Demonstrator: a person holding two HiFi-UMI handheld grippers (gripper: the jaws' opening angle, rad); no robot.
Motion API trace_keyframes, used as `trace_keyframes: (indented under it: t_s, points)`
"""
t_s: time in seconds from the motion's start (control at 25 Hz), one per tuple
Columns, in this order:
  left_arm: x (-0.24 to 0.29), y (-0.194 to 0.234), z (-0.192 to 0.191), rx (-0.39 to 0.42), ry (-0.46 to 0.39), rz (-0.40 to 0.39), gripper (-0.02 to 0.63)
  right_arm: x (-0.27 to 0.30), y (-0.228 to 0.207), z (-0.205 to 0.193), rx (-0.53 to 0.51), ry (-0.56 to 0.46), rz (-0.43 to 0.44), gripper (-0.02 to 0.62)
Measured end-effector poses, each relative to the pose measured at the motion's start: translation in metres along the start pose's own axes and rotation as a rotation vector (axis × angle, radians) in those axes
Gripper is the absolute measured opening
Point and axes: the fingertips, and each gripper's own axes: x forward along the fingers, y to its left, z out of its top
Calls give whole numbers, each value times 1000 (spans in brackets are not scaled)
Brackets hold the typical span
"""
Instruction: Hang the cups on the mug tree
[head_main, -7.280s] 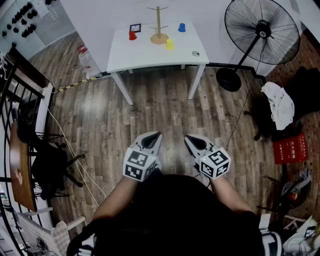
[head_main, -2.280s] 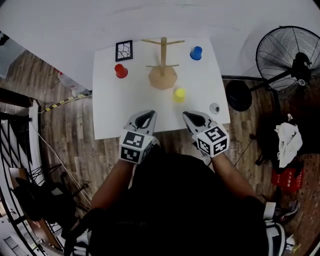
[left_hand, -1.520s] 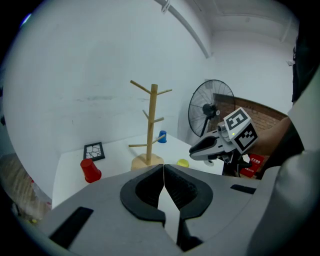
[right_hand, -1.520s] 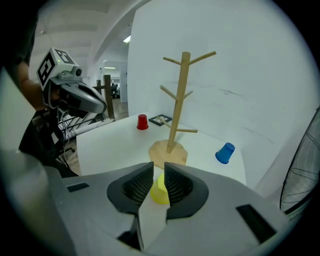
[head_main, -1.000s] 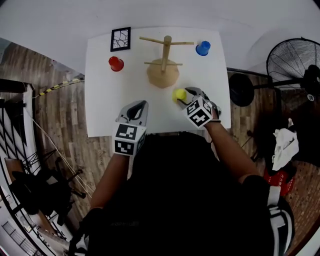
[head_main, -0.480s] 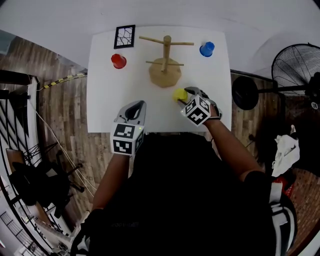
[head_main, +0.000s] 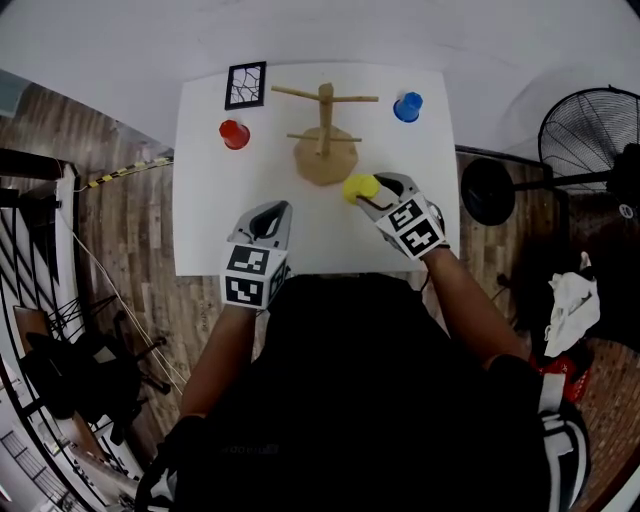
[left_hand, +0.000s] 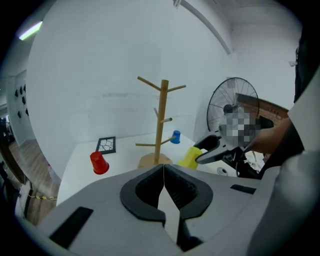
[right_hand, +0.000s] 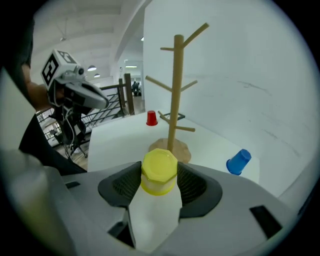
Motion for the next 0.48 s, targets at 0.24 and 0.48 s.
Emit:
trace_keyframes:
  t_s: [0.24, 0.48]
  points:
    - [1, 10, 12, 5, -20, 16, 17, -31, -34, 29, 183, -187, -51, 215]
    - [2, 5, 7, 8, -7, 4, 17, -56, -70, 41, 405, -357, -107, 215]
